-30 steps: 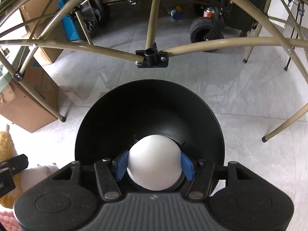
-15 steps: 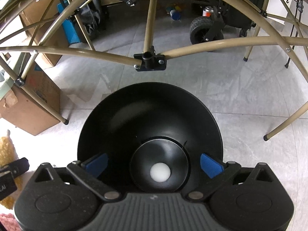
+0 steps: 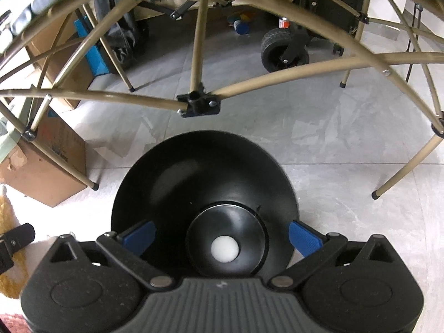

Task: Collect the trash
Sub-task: 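Move the left gripper over the bin and open it to drop the yellow plush toy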

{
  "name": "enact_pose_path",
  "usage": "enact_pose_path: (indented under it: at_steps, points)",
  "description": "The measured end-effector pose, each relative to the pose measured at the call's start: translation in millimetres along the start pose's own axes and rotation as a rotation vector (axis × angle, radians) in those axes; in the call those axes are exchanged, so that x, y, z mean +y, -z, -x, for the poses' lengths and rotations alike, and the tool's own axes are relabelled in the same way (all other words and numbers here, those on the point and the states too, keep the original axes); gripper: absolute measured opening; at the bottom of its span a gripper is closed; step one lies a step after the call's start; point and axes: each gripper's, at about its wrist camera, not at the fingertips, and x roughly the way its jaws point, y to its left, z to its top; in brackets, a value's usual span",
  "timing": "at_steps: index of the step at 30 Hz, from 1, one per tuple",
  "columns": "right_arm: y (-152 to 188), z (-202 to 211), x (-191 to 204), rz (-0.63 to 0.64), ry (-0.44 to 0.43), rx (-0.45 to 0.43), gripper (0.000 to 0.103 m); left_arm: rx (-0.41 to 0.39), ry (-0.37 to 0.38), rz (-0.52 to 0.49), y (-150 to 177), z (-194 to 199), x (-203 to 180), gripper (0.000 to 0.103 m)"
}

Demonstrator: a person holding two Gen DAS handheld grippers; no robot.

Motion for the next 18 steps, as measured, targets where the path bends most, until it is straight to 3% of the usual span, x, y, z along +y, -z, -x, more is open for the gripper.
enact_pose_path:
  at_steps: [18]
  points:
    - [-15.0,58.0,-89.4,-0.154,0.076,-0.127,0.103,-0.029,0.126,-0.140,-14.9,13.5,-85.7,0.053]
